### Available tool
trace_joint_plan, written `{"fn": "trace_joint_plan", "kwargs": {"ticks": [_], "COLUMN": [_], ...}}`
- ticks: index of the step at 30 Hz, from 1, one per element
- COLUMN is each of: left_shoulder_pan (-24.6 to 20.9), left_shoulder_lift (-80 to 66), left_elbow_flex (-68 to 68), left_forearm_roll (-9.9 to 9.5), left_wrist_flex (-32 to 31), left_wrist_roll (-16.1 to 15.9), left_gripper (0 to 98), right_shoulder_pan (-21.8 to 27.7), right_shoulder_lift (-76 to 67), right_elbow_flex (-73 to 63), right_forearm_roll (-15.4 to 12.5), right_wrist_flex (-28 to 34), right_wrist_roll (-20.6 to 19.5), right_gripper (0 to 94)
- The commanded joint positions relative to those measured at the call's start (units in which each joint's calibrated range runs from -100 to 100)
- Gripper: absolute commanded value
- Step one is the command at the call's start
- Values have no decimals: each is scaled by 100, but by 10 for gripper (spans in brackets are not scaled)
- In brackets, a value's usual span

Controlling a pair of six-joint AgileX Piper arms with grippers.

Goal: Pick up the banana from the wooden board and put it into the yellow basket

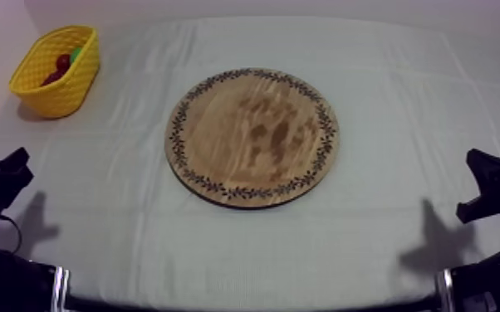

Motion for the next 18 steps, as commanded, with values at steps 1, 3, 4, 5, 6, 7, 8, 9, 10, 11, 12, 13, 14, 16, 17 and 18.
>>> {"fn": "trace_joint_plan", "kwargs": {"ticks": [1, 3, 4, 5, 6, 7, 8, 9, 10, 11, 12, 13, 14, 16, 17, 18], "left_shoulder_pan": [-6, -9, -10, -10, -10, -11, -11, -11, -11, -11, -11, -11, -11, -11, -11, -11], "left_shoulder_lift": [-20, -39, -51, -62, -75, -86, -97, -107, -117, -126, -135, -141, -151, -165, -170, -174], "left_elbow_flex": [5, 5, 5, 5, 5, 5, 5, 5, 5, 5, 5, 5, 5, 5, 5, 5], "left_forearm_roll": [-3, -3, -3, -3, -3, -3, -3, -3, -3, -3, -3, -3, -3, -3, -3, -3], "left_wrist_flex": [-2, -2, -2, -2, -2, -2, -2, -2, -2, -2, -2, -2, -2, -2, -2, -2], "left_wrist_roll": [1, 1, 0, 2, 3, 3, 4, 4, 4, 4, 4, 5, 5, 5, 5, 5], "left_gripper": [1, 1, 1, 1, 1, 1, 1, 1, 1, 1, 1, 1, 1, 1, 1, 1], "right_shoulder_pan": [1, 1, 1, 1, 1, 1, 1, 1, 1, 1, 1, 1, 1, 1, 1, 1], "right_shoulder_lift": [3, 3, 3, 3, 3, 3, 3, 3, 3, 3, 3, 3, 3, 3, 3, 3], "right_elbow_flex": [-3, -3, -3, -3, -3, -3, -3, -3, -3, -3, -3, -3, -3, -3, -3, -3], "right_forearm_roll": [0, 0, 0, 0, 0, 0, 0, 0, 0, 0, 0, 0, 0, 0, 0, 0], "right_wrist_flex": [1, 1, 1, 1, 1, 1, 1, 1, 1, 1, 1, 1, 1, 1, 1, 1], "right_wrist_roll": [2, 2, 2, 2, 2, 2, 2, 2, 2, 2, 2, 2, 2, 2, 2, 2], "right_gripper": [2, 2, 2, 2, 2, 2, 2, 2, 2, 2, 2, 2, 2, 2, 2, 2]}}
